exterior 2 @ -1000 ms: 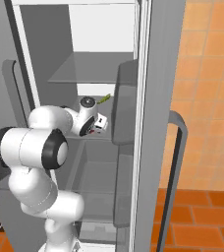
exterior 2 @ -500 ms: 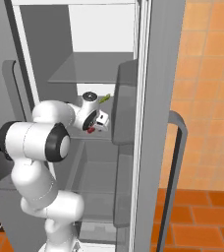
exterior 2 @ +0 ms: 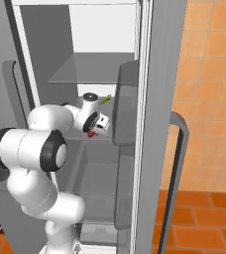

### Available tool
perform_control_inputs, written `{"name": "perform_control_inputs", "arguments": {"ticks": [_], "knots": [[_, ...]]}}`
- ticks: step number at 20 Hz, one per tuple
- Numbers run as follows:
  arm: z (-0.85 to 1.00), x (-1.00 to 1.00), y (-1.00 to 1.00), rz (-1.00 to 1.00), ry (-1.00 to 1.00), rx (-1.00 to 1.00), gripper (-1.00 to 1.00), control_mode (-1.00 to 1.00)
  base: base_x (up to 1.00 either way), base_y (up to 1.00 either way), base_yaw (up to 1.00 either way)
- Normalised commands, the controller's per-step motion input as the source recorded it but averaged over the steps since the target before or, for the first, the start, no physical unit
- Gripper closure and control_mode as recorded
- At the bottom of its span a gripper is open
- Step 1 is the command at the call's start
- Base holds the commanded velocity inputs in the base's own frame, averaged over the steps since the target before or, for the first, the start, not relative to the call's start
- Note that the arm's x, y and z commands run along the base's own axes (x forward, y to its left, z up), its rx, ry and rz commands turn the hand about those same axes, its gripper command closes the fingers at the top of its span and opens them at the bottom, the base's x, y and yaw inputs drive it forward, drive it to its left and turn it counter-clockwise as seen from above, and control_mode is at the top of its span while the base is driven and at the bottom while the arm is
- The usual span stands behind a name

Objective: Take the strawberry from the fridge and place it on top of the pancake, located on the dining counter.

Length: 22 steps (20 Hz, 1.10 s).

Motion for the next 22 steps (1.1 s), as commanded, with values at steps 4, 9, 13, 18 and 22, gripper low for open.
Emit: {"name": "perform_control_inputs", "arguments": {"ticks": [4,9,13,18,22], "knots": [[0.18,-0.56,0.01,0.00,-0.11,0.00,1.00,-1.00,0.00,0.00,0.00],[0.59,-0.90,-0.09,0.00,0.07,-0.07,1.00,-1.00,0.00,0.00,0.00],[0.96,-1.00,0.00,0.00,0.00,-0.11,1.00,-1.00,0.00,0.00,0.00],[0.77,-1.00,0.00,0.05,-0.01,-0.01,1.00,-1.00,0.00,0.00,0.00],[0.41,-1.00,0.10,0.04,0.03,-0.11,1.00,-1.00,0.00,0.00,0.00]]}}
